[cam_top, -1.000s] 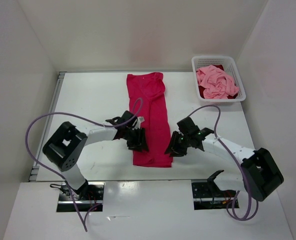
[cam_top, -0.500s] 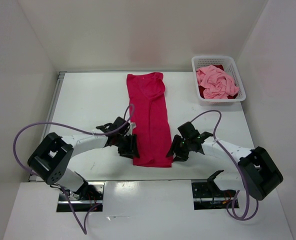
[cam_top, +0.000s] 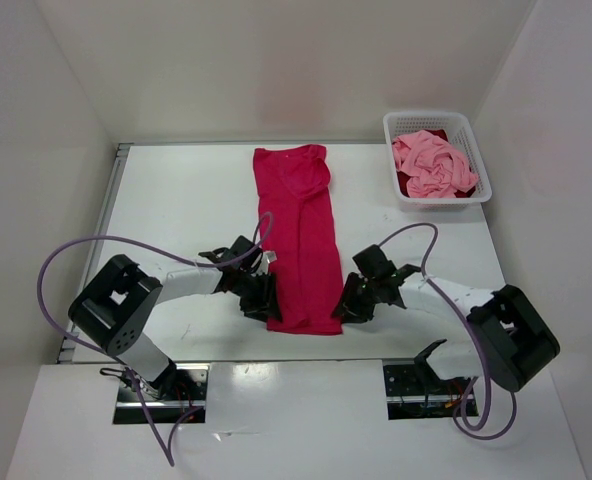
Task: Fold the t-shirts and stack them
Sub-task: Grab the bottom of the folded rectangular tshirt with both arms
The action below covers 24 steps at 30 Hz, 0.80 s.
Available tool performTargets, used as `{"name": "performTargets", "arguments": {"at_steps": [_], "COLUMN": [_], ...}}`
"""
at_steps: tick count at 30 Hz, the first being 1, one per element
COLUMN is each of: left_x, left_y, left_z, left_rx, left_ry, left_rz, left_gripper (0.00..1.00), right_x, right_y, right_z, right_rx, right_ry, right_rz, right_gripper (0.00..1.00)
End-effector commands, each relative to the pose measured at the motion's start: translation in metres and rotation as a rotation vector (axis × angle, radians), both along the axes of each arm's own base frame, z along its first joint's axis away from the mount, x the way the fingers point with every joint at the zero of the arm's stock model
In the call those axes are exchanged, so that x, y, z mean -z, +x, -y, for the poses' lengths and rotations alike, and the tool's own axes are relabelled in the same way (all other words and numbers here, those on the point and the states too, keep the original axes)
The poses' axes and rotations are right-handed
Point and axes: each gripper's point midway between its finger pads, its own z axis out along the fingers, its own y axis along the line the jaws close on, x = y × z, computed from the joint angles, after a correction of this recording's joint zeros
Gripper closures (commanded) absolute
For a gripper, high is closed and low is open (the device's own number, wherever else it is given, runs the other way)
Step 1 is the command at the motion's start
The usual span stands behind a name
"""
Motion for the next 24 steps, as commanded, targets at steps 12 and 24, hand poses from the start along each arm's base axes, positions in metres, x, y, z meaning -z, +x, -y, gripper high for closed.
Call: {"name": "performTargets", "arguments": {"at_steps": [12, 24], "left_x": [0.012, -0.050], "left_y": [-0.020, -0.047], "left_z": [-0.016, -0.029], "left_rx": [0.031, -0.016], "left_ry": [0.049, -0.061], "left_rz": [-0.043, -0.086], "left_gripper": [0.78, 1.00], "right_x": [0.019, -0.040], "right_y": [-0.025, -0.069], "right_z": [0.005, -0.027], "right_rx": [-0.024, -0.198], "right_ry": [-0.044, 0.026], "right_rz": [-0.064, -0.108], "right_gripper": [0.72, 0.97]}}
